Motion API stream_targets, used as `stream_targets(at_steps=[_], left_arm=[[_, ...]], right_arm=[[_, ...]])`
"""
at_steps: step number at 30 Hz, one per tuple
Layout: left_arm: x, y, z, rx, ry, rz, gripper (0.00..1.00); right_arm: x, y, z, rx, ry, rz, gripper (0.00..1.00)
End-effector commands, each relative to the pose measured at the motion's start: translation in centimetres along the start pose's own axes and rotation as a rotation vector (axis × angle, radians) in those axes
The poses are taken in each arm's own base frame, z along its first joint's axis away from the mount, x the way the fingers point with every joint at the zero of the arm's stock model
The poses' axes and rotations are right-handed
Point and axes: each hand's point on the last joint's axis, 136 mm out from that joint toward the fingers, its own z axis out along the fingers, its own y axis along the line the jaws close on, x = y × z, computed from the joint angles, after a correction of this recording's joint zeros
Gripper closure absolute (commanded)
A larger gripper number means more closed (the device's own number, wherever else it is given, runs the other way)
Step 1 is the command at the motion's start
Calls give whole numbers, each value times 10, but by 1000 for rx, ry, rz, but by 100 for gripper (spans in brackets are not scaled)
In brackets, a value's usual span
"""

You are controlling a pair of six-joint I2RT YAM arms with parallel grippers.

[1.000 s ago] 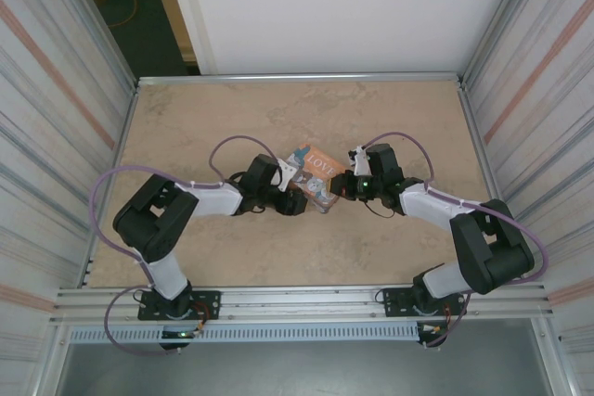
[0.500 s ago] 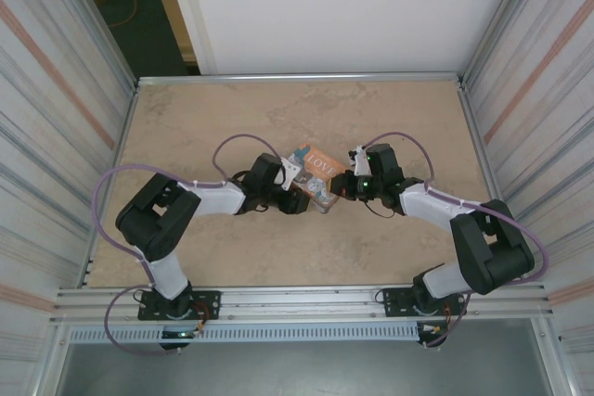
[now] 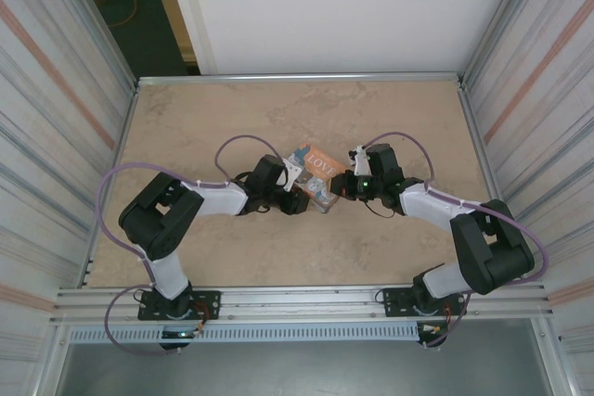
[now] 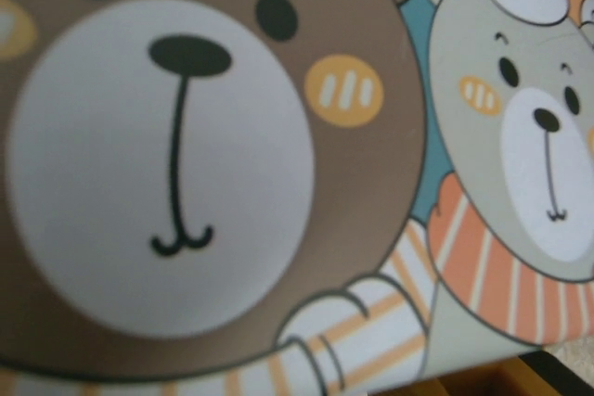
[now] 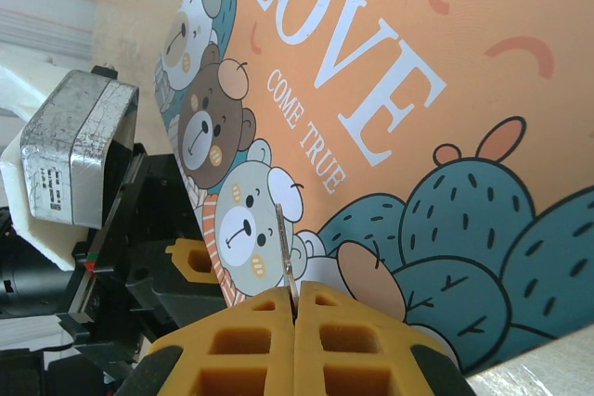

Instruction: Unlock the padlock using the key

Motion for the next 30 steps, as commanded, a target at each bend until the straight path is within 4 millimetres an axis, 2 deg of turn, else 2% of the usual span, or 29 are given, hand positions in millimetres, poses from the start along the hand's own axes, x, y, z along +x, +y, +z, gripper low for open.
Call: stream_targets(at_steps=[1, 9, 14, 19, 23, 30], left_arm=[[-14, -2, 2, -11, -31, 6, 65], [-18, -4, -4, -15, -51, -1, 78], [-23, -9, -16, -11, -58, -35, 79], [-22, -21, -28, 28, -39, -142, 80], [-18, -31, -35, 60, 8, -244, 82], [-14, -57, -49, 146, 144, -389, 86]], right_arm=[[6, -20, 0, 92, 17, 16, 100], [4, -14, -1, 80, 13, 6, 100], [-5, -1, -8, 69, -22, -30, 100], [-12, 11, -23, 75, -69, -84, 100], [-9, 16, -34, 82, -99, -129, 100], [8, 28, -53, 114, -146, -252, 100]])
